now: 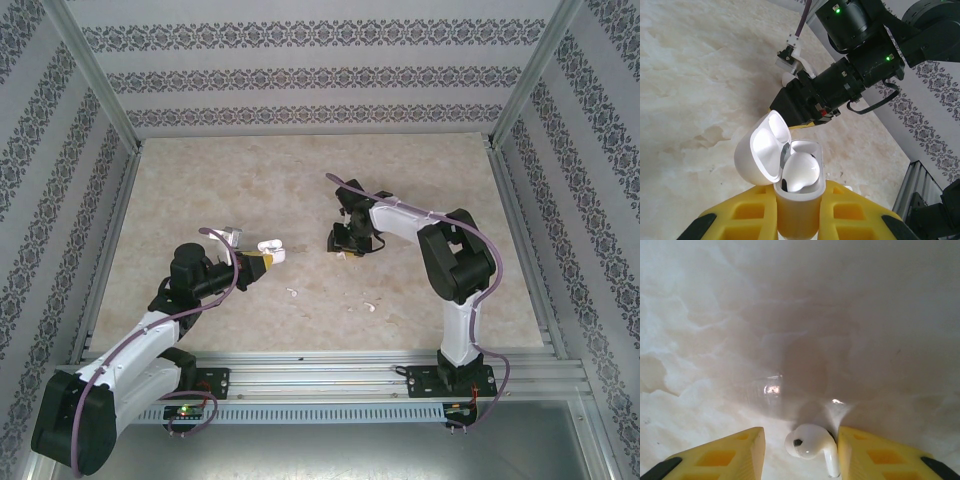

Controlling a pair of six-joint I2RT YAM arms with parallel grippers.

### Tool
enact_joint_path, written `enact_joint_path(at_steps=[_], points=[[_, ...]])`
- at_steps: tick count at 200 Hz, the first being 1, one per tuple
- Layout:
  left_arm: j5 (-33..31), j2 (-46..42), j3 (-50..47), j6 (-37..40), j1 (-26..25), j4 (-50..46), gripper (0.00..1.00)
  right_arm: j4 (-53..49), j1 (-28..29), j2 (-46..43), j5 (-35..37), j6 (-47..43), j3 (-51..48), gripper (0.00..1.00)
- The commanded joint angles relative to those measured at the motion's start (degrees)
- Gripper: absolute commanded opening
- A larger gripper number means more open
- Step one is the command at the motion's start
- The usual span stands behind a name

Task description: Insert wireless bluetooth earbuds into charging case

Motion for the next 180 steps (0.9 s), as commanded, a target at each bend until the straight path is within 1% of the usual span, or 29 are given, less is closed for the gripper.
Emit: enact_joint_path(at_steps=[1,40,86,180], points=[[0.1,-1.2,-0.1,0.3,-0.6,2.3,0.02,-4.0,1.8,-2.0,-0.5,2.7,-0.6,0.42],[0.0,-2.2,-0.1,0.4,-0.6,1.7,0.02,-4.6,2.2,-3.3,0.6,2.8,-0.8,0.42],[-0.3,-3.6,-1.0,0.2,-0.6,1.3,0.02,-6.9,2.1,-4.5,3.9,1.8,1.2,0.43],[0.0,-2.3,-0.9,1.0,-0.7,1.5,0.03,-8.6,3.3,3.0,5.9,0.9,7.0,0.40]])
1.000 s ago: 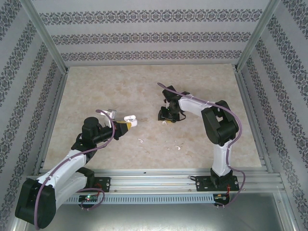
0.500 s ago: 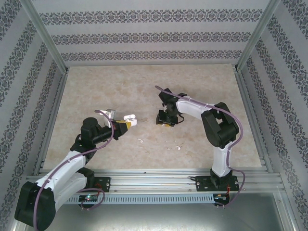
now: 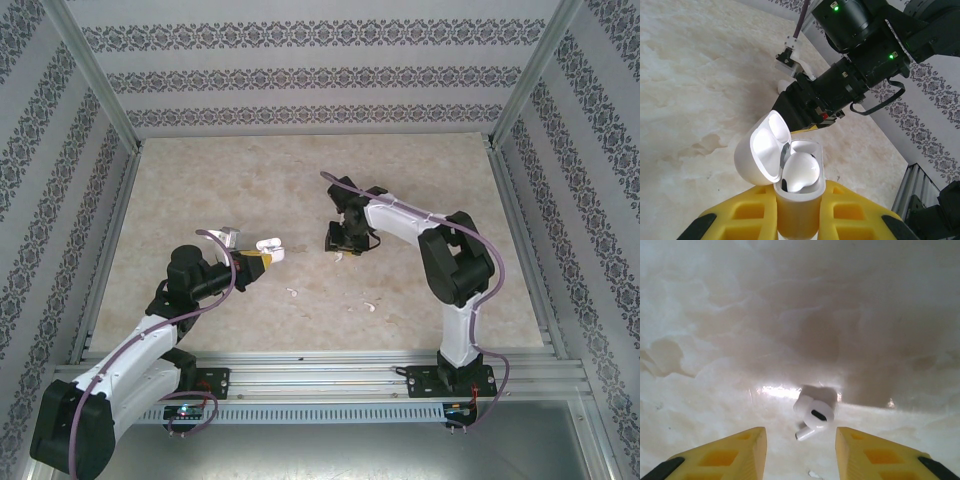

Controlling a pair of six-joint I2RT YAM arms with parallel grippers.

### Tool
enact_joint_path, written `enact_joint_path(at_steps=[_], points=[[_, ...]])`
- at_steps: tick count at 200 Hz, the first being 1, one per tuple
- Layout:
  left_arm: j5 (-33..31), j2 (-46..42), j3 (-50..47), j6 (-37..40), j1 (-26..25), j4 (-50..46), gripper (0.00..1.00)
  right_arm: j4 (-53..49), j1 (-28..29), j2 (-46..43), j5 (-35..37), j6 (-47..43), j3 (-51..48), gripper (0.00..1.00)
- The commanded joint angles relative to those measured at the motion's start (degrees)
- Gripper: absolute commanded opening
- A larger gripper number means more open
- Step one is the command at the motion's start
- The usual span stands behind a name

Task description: Insert wireless bluetooth earbuds into charging case

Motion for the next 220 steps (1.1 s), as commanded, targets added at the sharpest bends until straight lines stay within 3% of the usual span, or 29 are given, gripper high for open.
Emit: enact_joint_path(at_steps=[1,42,137,220], points=[[0.2,0.4,-0.5,1.0,-0.7,1.5,0.03,-2.3,1.0,3.2,1.6,-0.8,2.5,0.40],[0.5,0.8,-0.3,1.7,-0.7,1.5,0.03,-3.5,2.0,5.6,2.6,-1.3,4.8,0.39],[1.2,0.8,-0.1,2.7,-0.7,1.8,0.03,-6.0,3.9,6.6,3.0,-6.5,8.1,0.26],[4.6,4.1,0.8,4.6,-0.9,7.4,0.02,-14.3,7.1,-3.2,15.2,-20.2,12.0,0.22]])
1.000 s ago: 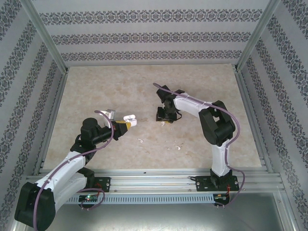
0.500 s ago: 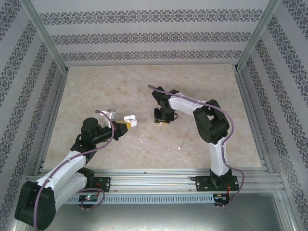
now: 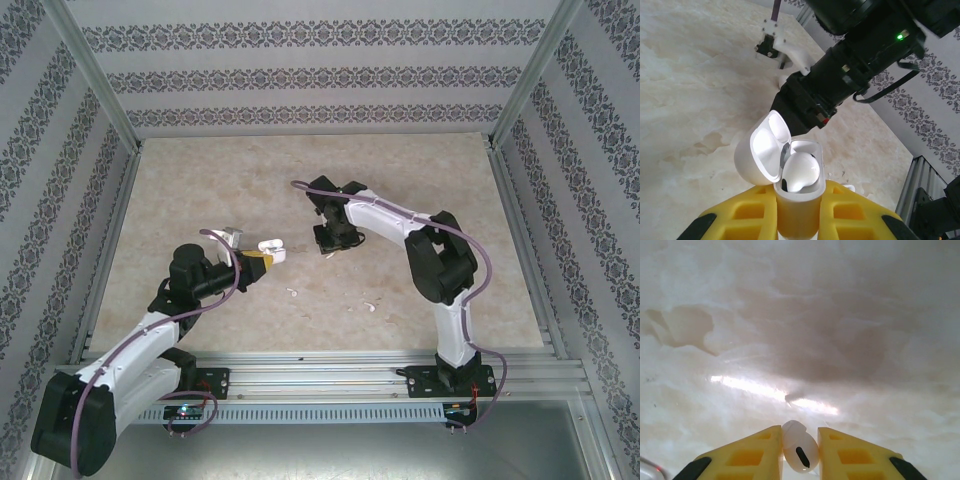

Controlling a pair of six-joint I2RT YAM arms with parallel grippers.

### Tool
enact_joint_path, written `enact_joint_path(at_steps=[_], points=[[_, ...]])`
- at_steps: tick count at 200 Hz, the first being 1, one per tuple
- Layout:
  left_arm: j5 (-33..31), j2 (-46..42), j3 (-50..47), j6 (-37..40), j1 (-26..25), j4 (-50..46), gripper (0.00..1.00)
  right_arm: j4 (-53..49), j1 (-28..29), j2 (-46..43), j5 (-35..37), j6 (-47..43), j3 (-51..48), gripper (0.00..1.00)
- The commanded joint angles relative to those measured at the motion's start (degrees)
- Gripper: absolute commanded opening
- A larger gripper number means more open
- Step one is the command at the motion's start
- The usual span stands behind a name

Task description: Insert wireless bluetooth earbuds into charging case

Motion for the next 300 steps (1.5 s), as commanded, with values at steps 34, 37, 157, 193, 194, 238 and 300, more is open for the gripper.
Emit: enact_joint_path(at_steps=[34,37,157,193,194,238,300], points=[[8.4,4.9,3.8,4.8,-2.0,6.2,0.02,-3.8,3.3,-13.8,8.9,-8.2,0.3,0.22],[8.9,5.1,4.1,5.1,-2.2,6.3,0.02,-3.7,3.4,-14.5,9.0,-8.6,0.2,0.21],[15.6,7.1,7.3,9.8,-5.0,11.2,0.01,3.4,10.6,-33.7,2.5,-16.2,-5.1,0.18],[15.6,6.6,7.6,9.8,-5.4,10.8,0.01,3.7,13.6,-32.9,3.4,-18.5,-3.7,0.19],[15.6,6.6,7.6,9.8,-5.4,10.8,0.01,3.6,13.7,-32.8,3.5,-18.5,-3.7,0.19],[14.8,5.7,7.5,9.8,-5.4,9.9,0.01,0.9,16.0,-29.9,6.8,-20.5,-0.6,0.19],[14.5,5.3,8.2,9.7,-5.5,9.3,0.01,-1.0,18.0,-27.1,9.6,-22.5,1.2,0.19]])
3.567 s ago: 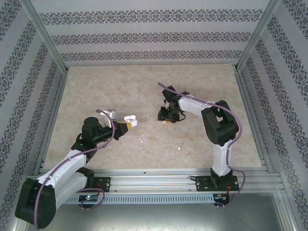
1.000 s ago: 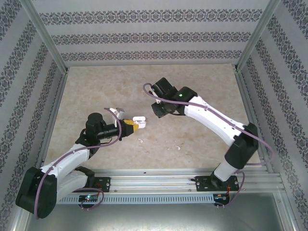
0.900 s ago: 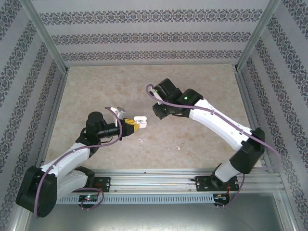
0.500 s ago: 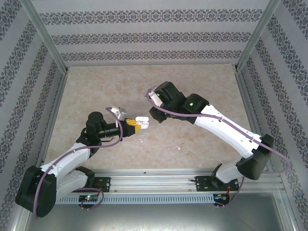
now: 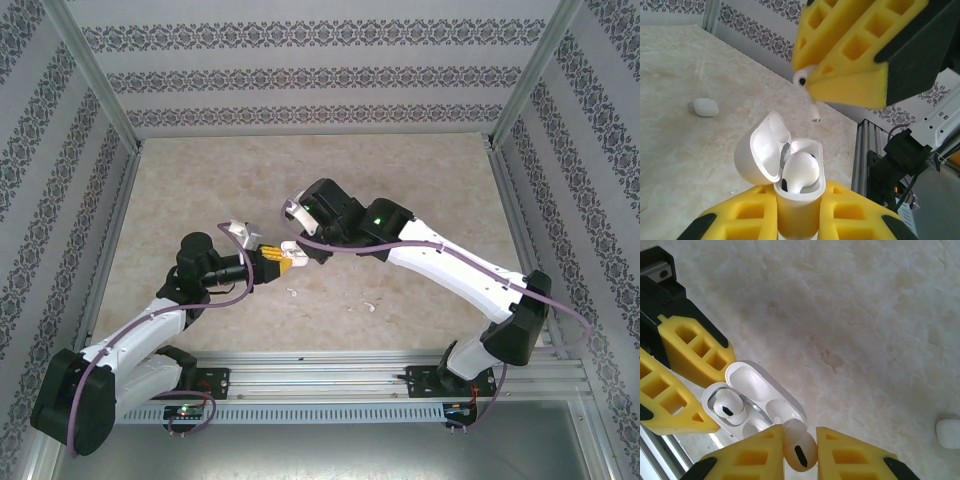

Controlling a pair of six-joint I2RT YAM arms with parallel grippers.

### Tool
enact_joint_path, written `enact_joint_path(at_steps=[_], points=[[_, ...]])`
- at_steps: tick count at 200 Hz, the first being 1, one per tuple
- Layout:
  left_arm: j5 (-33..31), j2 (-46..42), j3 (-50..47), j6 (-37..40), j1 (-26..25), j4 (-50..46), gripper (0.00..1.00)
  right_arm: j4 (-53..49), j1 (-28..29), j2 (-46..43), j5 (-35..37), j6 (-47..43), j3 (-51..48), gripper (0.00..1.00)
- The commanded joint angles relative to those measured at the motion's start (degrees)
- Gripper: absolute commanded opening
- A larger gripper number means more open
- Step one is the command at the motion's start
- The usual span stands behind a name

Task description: Insert wireless bluetooth earbuds into charging case

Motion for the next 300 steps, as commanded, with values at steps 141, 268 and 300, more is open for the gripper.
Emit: enact_joint_path(at_steps=[141,268,300], points=[[-0.5,-0.1,3.3,0.3,-1.0,1.7,0.02,-8.5,5.1,6.5,6.1,-6.0,6.3,0.21],[-1.4,0.6,4.0,1.9,-0.9,0.0,0.02,-13.9,7.2,11.6,4.0,-3.7,11.4,0.39],[-1.5,0.5,3.8,2.1,-1.0,0.0,0.02,-14.1,7.1,11.6,2.7,-3.6,11.8,0.44]])
